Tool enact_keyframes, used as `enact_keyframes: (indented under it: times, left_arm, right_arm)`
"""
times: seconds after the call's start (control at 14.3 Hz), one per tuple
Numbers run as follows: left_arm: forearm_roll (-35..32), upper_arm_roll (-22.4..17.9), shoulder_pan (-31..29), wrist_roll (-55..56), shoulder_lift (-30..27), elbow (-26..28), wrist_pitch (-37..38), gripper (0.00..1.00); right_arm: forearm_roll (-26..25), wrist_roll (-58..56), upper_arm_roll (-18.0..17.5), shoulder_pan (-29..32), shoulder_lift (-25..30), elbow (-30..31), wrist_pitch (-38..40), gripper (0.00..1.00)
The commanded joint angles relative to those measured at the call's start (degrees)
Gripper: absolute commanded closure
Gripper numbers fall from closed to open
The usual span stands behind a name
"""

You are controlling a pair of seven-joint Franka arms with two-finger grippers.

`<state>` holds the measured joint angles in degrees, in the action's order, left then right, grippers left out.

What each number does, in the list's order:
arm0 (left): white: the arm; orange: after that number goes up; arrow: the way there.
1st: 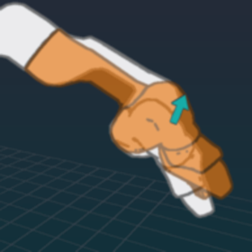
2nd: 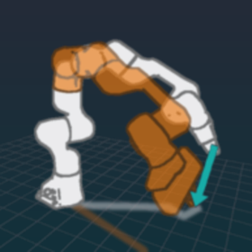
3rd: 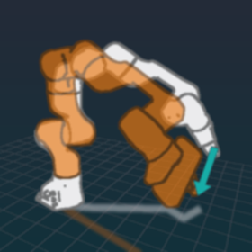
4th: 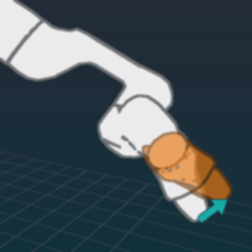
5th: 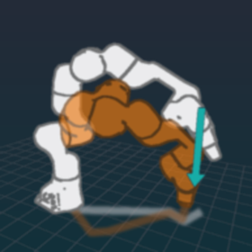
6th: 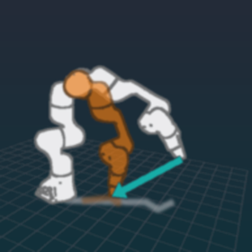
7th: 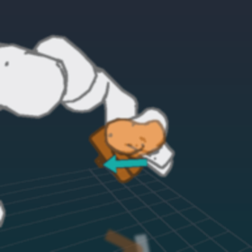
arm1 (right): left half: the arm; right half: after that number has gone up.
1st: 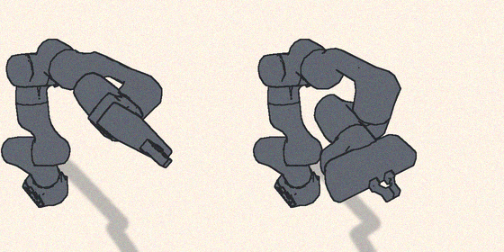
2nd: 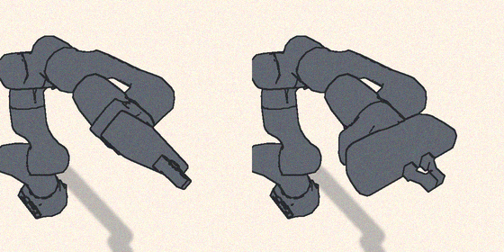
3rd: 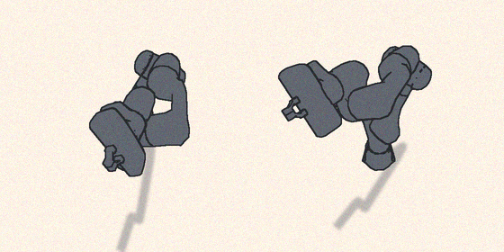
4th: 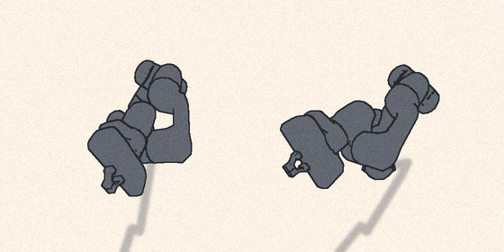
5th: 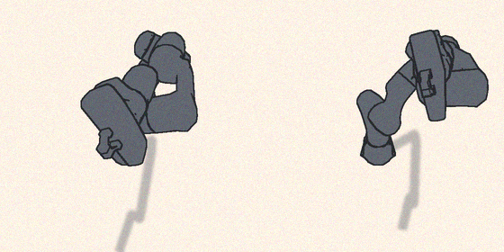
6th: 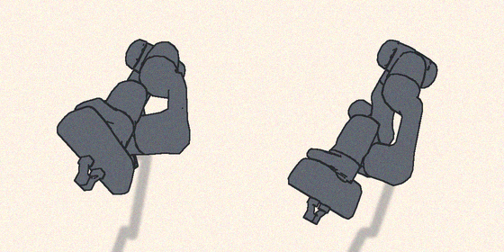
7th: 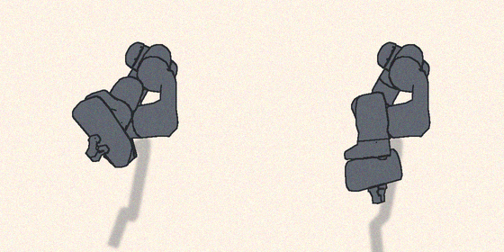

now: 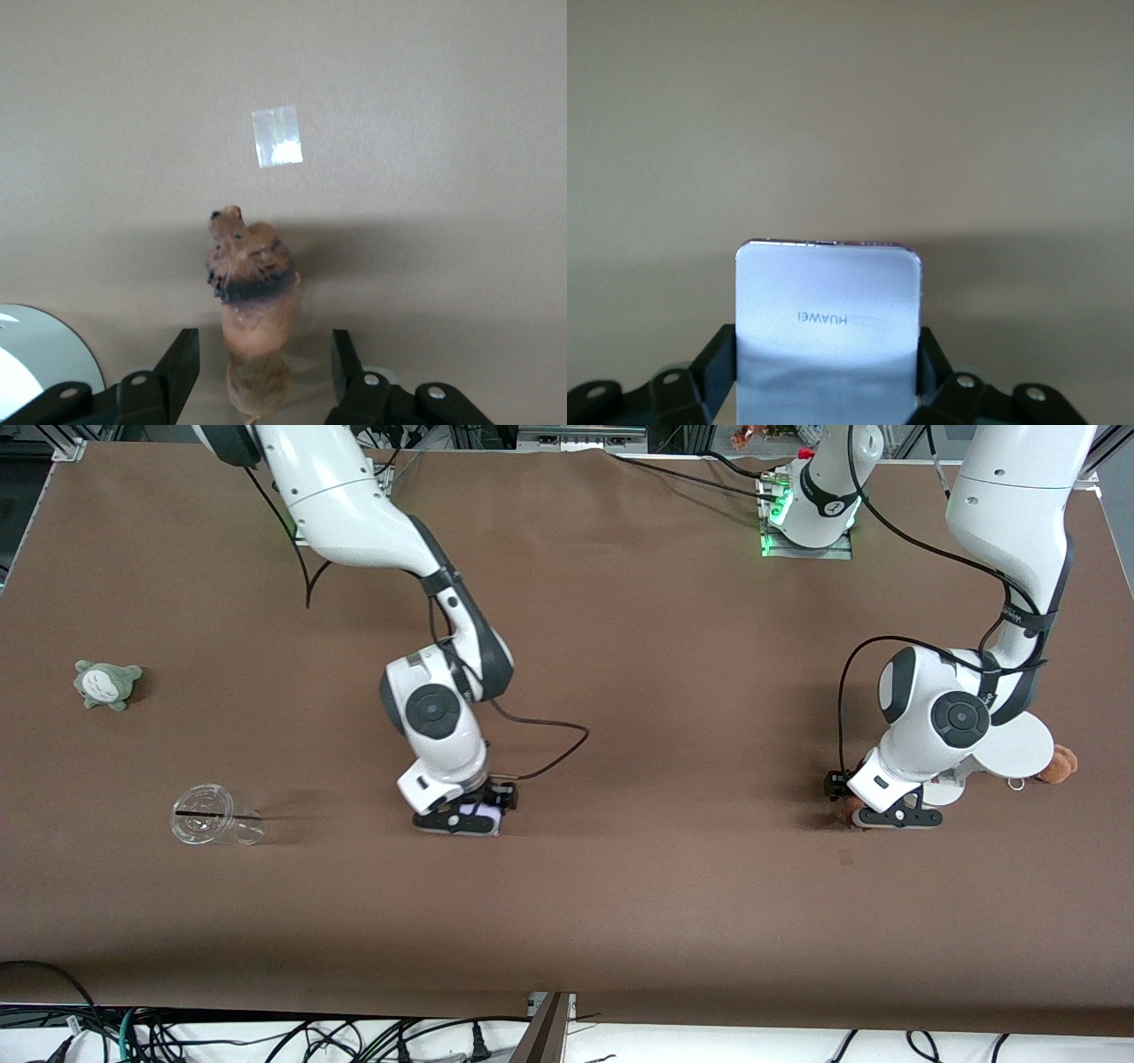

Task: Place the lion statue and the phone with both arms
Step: 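Place the lion with the left gripper while the right gripper moves the phone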

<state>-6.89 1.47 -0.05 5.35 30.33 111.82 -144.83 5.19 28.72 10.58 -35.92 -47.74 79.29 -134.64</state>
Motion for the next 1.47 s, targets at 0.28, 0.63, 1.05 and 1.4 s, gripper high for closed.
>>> enact_keyframes:
  times: [0.28,0.63,1.05,1.4]
  left_arm:
    - [-1.4,0.5,-0.6,-0.2,-6.3,-0.6,5.3,0.20]
    - [-1.4,0.9,-0.5,-0.9,-11.1,-4.4,17.5,0.20]
    - [-1.1,0.8,-0.5,-3.7,-13.5,-7.7,25.1,0.20]
    - [-1.0,0.8,-0.6,-4.2,-13.5,-16.1,36.5,0.17]
  right_arm:
    - [0.0,-22.3,-0.9,14.8,0.5,1.7,1.2,0.69]
    - [0.3,-27.4,-0.9,18.4,0.6,5.0,1.0,0.69]
    - [0.1,-29.9,-0.9,21.0,0.4,5.9,1.1,0.69]
    - [0.1,-29.1,-0.8,21.0,1.0,8.0,1.4,0.68]
